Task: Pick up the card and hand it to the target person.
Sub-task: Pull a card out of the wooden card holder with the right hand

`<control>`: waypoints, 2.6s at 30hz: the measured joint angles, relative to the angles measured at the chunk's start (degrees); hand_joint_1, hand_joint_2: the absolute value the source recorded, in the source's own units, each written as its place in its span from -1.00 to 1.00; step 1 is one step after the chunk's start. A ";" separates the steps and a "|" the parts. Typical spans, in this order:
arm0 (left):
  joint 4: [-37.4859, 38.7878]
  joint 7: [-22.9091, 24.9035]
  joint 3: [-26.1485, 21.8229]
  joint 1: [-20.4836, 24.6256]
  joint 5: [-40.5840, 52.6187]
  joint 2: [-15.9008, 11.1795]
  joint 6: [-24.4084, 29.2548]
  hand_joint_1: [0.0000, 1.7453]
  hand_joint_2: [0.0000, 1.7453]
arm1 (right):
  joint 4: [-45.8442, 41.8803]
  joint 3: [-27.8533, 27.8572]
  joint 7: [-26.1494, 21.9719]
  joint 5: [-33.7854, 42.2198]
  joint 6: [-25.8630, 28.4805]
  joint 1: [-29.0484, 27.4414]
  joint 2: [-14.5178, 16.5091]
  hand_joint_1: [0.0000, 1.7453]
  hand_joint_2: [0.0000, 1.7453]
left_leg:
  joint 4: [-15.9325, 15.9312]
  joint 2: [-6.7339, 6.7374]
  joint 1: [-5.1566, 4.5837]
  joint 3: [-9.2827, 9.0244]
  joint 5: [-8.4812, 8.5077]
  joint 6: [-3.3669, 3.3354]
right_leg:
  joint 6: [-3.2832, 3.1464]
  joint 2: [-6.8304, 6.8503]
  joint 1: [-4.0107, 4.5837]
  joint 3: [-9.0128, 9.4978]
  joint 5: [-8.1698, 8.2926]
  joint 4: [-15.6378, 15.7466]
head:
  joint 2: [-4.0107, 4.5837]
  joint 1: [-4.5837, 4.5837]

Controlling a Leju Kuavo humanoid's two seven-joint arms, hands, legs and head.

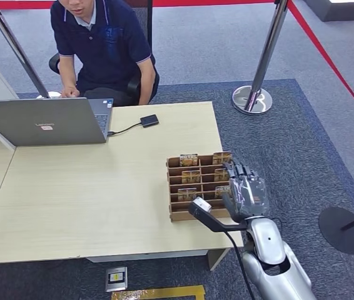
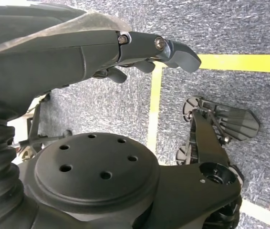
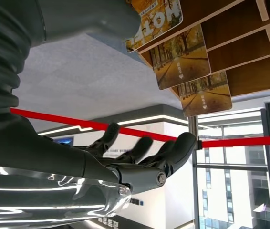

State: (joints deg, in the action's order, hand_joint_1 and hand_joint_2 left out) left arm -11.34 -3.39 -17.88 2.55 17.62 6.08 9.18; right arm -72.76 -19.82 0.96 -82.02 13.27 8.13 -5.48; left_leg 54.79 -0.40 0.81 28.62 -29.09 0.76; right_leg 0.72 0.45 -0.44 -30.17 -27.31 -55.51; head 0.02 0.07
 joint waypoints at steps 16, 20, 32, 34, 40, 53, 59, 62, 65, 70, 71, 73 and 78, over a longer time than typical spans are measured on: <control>0.00 -0.44 -0.45 0.01 0.02 0.00 0.02 -1.00 1.00 | 0.94 0.00 -0.01 0.49 -0.21 0.41 0.38 -0.10 1.00 | 0.00 0.00 0.00 0.01 0.00 0.00 | 0.00 0.00 0.00 0.00 0.00 0.00 | 0.00 -0.01; 0.00 -0.47 -0.75 0.02 0.15 0.00 0.06 -1.00 1.00 | 1.89 0.00 -0.13 1.01 -0.06 0.88 0.57 -0.15 1.00 | 0.00 0.00 0.00 0.00 0.00 0.00 | 0.00 0.00 0.00 0.01 0.00 0.00 | 0.00 -0.01; 0.00 -0.48 -1.24 0.06 0.55 0.01 0.52 -1.00 1.00 | 5.35 0.02 -0.91 1.97 1.08 1.63 0.88 -0.19 1.00 | 0.00 0.00 0.00 0.00 0.00 0.00 | 0.00 0.00 0.00 0.01 0.00 0.00 | 0.00 -0.01; 0.00 -0.48 -1.30 0.06 0.57 0.01 0.59 -1.00 1.00 | 5.82 0.02 -0.98 2.04 1.25 1.81 0.93 -0.29 1.00 | 0.00 0.00 0.00 0.00 0.00 0.00 | 0.00 0.00 0.00 0.01 0.00 -0.01 | 0.00 -0.01; 0.00 -0.49 -1.33 0.06 0.80 0.00 0.61 -1.00 1.00 | 6.92 0.04 -0.97 2.30 1.69 1.96 1.13 -0.30 1.00 | 0.00 0.00 0.00 0.00 0.00 0.00 | 0.00 0.00 0.00 0.01 0.00 -0.01 | 0.00 -0.01; 0.00 -0.66 -1.33 0.07 1.63 0.00 0.37 -1.00 1.00 | 7.75 0.37 -0.26 1.91 2.73 2.16 1.49 -0.04 1.00 | 0.00 0.00 0.00 -0.05 0.00 0.00 | 0.00 0.00 0.00 0.04 0.00 0.00 | 0.00 -0.01; 0.00 -0.66 -1.33 0.07 1.84 0.00 0.21 -1.00 1.00 | 7.74 0.61 -0.26 1.81 2.84 2.18 1.57 -0.09 1.00 | 0.00 0.00 0.00 -0.10 0.00 0.00 | 0.00 0.00 0.00 0.09 0.00 0.00 | -0.01 -0.01; 0.00 -0.68 -1.33 0.07 1.91 0.00 0.13 -1.00 1.00 | 7.74 0.61 -0.25 1.81 2.84 2.18 1.59 -0.10 1.00 | 0.00 0.00 0.00 -0.12 0.00 0.00 | 0.00 0.00 0.00 0.11 0.00 0.00 | 0.00 -0.01; 0.00 -0.68 -1.34 0.07 1.91 0.00 0.09 -1.00 1.00 | 7.76 0.61 -0.26 1.75 2.86 2.18 1.63 -0.12 1.00 | 0.00 0.00 0.00 -0.14 0.00 0.00 | 0.00 0.00 0.00 0.12 0.00 0.00 | 0.00 -0.01; 0.00 -0.67 -1.36 0.07 1.97 0.00 0.09 -1.00 1.00 | 7.76 0.65 -0.26 1.56 2.99 2.34 1.69 -0.11 1.00 | 0.00 0.00 0.00 -0.14 0.00 0.00 | 0.00 0.00 0.00 0.13 0.00 0.00 | 0.00 -0.01; 0.00 -0.67 -1.36 0.07 2.02 0.00 0.09 -1.00 1.00 | 7.76 0.66 -0.26 1.50 2.99 2.45 1.69 -0.11 1.00 | 0.00 0.00 0.00 -0.14 0.00 0.00 | 0.00 0.00 0.00 0.13 0.00 0.00 | 0.00 -0.01; 0.00 -0.68 -1.36 0.07 2.09 0.00 0.03 -1.00 1.00 | 7.76 0.68 -0.27 1.26 2.98 2.74 1.69 -0.12 1.00 | 0.00 0.00 0.00 -0.14 0.00 0.00 | 0.00 0.00 0.00 0.13 0.01 0.00 | 0.00 -0.01; 0.00 -0.68 -1.38 0.10 2.22 0.00 -0.12 -1.00 1.00 | 7.92 0.70 -0.67 0.69 2.82 3.76 1.54 -0.17 1.00 | 0.00 0.00 0.00 -0.13 0.01 0.00 | 0.01 0.00 0.00 0.13 0.01 -0.01 | 0.00 -0.01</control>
State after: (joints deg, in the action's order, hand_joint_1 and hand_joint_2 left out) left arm -11.34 -4.07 -19.26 2.65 19.84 6.08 9.06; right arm -64.84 -19.12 0.29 -81.33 16.09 11.90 -3.94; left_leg 54.80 -0.39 0.81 28.49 -29.08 0.76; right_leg 0.72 0.45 -0.44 -30.04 -27.30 -55.52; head 0.02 0.06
